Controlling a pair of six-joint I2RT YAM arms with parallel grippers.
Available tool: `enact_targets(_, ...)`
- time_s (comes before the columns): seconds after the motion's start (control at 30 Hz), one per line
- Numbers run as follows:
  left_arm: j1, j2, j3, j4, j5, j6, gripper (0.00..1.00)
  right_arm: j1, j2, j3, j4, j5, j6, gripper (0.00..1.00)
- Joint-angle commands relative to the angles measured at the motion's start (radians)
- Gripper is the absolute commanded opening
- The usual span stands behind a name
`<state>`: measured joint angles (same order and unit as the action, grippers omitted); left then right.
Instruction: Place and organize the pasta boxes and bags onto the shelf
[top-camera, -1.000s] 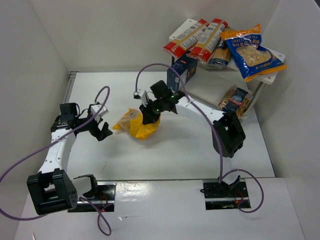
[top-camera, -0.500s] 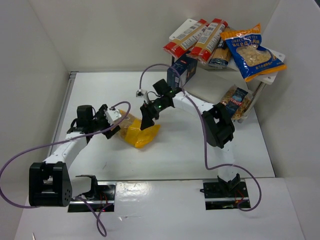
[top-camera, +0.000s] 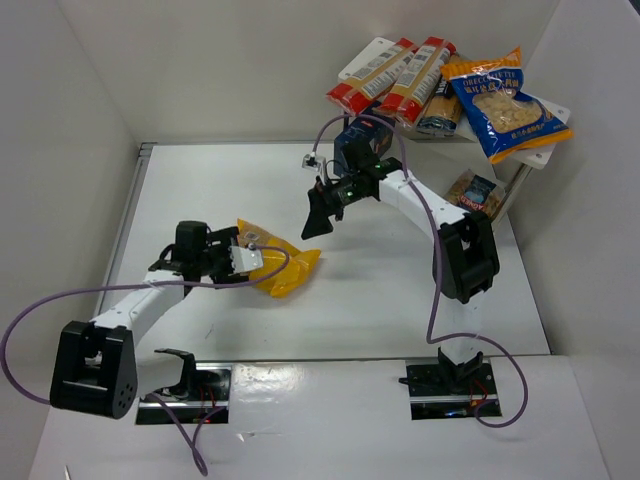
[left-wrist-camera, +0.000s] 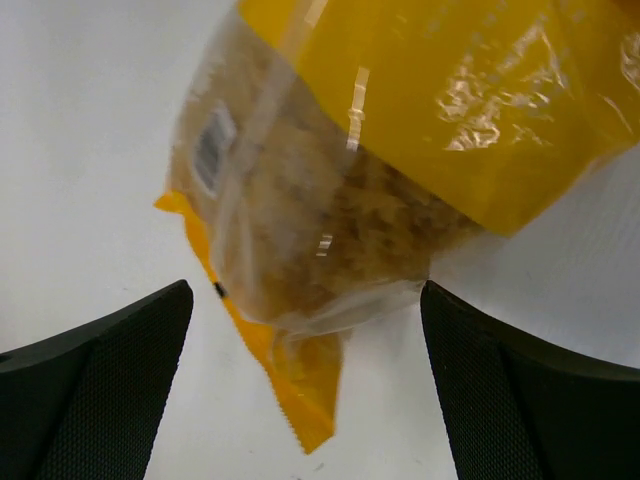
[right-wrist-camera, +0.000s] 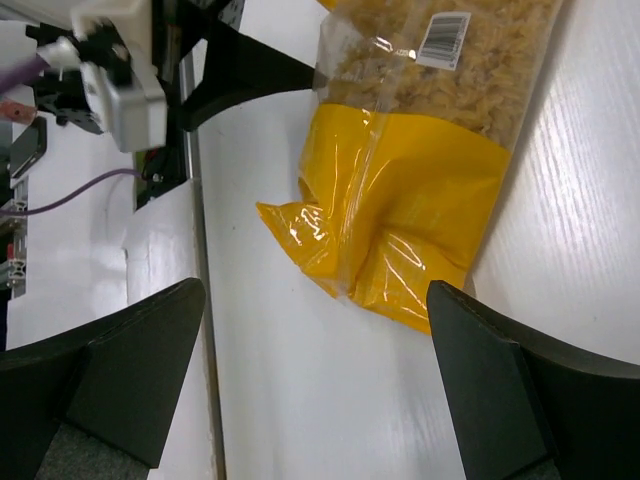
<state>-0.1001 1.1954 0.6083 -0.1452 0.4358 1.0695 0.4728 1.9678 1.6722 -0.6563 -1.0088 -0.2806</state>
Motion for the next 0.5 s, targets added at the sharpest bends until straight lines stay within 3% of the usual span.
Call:
enact_targets(0.0,-0.041,-0.013,-0.094,0.047,-0.115,0.154,1.00,0.009,-0.057,-0.040,-0.022,0.016,-0.032,1.00)
enact_targets(0.2,-0.107,-0.002,-0.238,0.370,-0.232,0.231,1.00,0.009,-0.057,-0.014,-0.022,0.036,-0.042,1.00)
enact_targets(0.47,-0.154,0.039,-0.214,0.446,-0.241,0.198,1.00,0.018,-0.047,0.006,-0.042,0.036,-0.051,1.00)
